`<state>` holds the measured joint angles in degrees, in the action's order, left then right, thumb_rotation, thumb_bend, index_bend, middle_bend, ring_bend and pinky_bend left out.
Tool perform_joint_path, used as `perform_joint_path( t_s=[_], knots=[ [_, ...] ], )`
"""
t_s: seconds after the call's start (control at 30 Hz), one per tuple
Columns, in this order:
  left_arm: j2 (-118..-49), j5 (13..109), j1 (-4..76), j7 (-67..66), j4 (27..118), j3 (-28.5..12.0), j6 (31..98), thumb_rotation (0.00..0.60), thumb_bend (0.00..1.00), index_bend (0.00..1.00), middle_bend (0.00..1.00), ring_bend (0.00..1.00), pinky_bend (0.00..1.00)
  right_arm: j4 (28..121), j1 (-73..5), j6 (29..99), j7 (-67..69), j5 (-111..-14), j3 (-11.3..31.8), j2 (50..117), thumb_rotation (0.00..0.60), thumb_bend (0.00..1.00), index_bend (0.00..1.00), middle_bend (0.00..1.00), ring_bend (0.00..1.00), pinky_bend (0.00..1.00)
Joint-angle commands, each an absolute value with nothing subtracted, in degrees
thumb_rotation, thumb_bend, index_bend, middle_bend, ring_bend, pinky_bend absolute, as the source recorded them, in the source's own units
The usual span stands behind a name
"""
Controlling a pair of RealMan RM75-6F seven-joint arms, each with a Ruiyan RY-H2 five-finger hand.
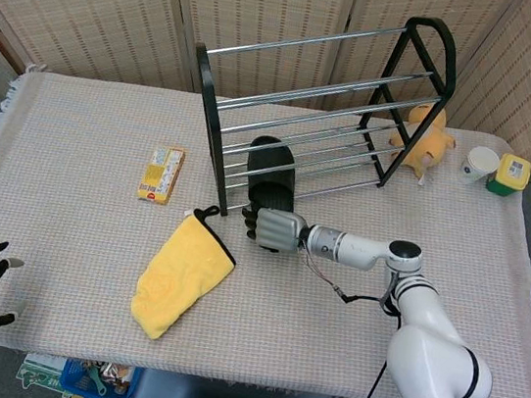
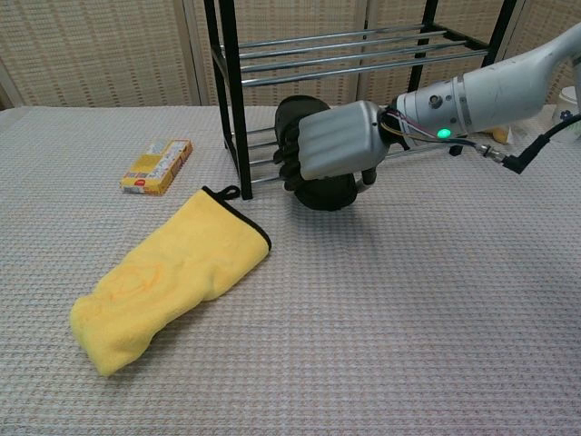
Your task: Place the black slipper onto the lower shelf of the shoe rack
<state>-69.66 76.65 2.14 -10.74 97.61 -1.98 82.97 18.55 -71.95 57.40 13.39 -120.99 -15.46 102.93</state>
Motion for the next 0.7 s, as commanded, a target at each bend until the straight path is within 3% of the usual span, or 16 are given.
perform_joint_path(
  t_s=[0.03, 0.17, 0.23, 0.43, 0.7],
  knots=[
    [-69.6, 76.5, 2.1, -10.9, 97.7, -2.0, 82.9, 0.6, 0.29, 0.3, 0.1, 0.04, 0.24, 16.9, -72.4, 56.6, 14.0, -120.2, -16.2, 104.0, 0.6, 0.23, 0.45, 0.34, 0.12, 0.22],
    [-69.7, 76.5, 2.1, -11.0, 97.8, -2.1, 83.0, 0.6, 0.29, 0.3, 0.1, 0.04, 0.24, 15.2, -72.4, 55.6, 13.9, -119.1, -16.6, 104.9, 0.6, 0.23, 0.39, 0.3, 0.08, 0.21],
    [-69.7, 76.4, 2.2, -11.1, 97.8, -2.1, 83.0, 0.6, 0.29, 0.3, 0.1, 0.04, 0.24, 14.8, -72.3, 55.0, 13.6, -118.4, -16.5, 105.2, 0.6, 0.24, 0.27, 0.25, 0.05, 0.2],
    [-69.8, 76.4, 2.2, -11.2, 97.9, -2.1, 82.9, 0.6, 0.29, 0.3, 0.1, 0.04, 0.24, 13.8, -72.1, 53.4, 11.8, -116.5, -16.5, 105.6, 0.6, 0.24, 0.08, 0.15, 0.0, 0.15],
    [-69.8, 76.4, 2.1, -11.3, 97.8, -2.0, 82.9, 0.6, 0.29, 0.3, 0.1, 0.04, 0.24, 14.3, -71.9, 52.6, 9.6, -114.7, -16.4, 105.4, 0.6, 0.25, 0.0, 0.07, 0.0, 0.09]
  ],
)
